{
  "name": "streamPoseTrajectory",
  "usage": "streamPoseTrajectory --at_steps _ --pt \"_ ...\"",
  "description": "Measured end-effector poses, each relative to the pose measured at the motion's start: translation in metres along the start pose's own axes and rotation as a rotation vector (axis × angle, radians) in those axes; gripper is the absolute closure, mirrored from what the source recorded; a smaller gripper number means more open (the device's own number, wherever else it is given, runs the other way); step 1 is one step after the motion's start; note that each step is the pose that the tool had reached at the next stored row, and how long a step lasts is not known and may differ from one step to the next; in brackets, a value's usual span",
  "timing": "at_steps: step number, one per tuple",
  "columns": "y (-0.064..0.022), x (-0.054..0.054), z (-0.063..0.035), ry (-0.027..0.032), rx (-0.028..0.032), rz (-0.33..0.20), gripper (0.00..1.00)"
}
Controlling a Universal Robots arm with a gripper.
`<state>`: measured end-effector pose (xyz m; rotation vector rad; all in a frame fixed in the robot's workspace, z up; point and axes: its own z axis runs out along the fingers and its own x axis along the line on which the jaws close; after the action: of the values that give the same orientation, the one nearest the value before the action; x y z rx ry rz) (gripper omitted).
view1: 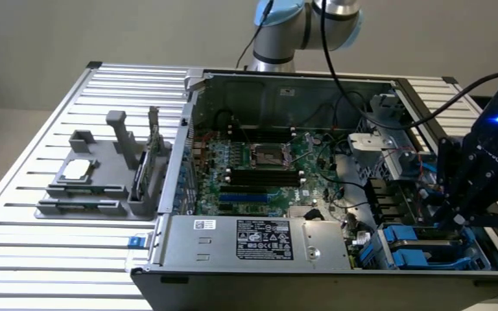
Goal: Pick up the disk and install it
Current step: 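Insert the first disk wire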
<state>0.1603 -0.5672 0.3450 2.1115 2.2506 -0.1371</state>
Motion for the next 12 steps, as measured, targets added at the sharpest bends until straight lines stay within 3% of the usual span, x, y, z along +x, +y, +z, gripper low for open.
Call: streamPoseTrajectory --at_steps 3,9,12 --pt "-0.0003 0.0003 0.0012 -0.0021 -0.0124 0.019 0.84" --pt "-0.0062 0.0017 0.0036 -0.0033 -0.0199 0.044 0.84" --pt "-0.0075 0.0032 0.0035 -0.0048 -0.0319 0.050 0.84"
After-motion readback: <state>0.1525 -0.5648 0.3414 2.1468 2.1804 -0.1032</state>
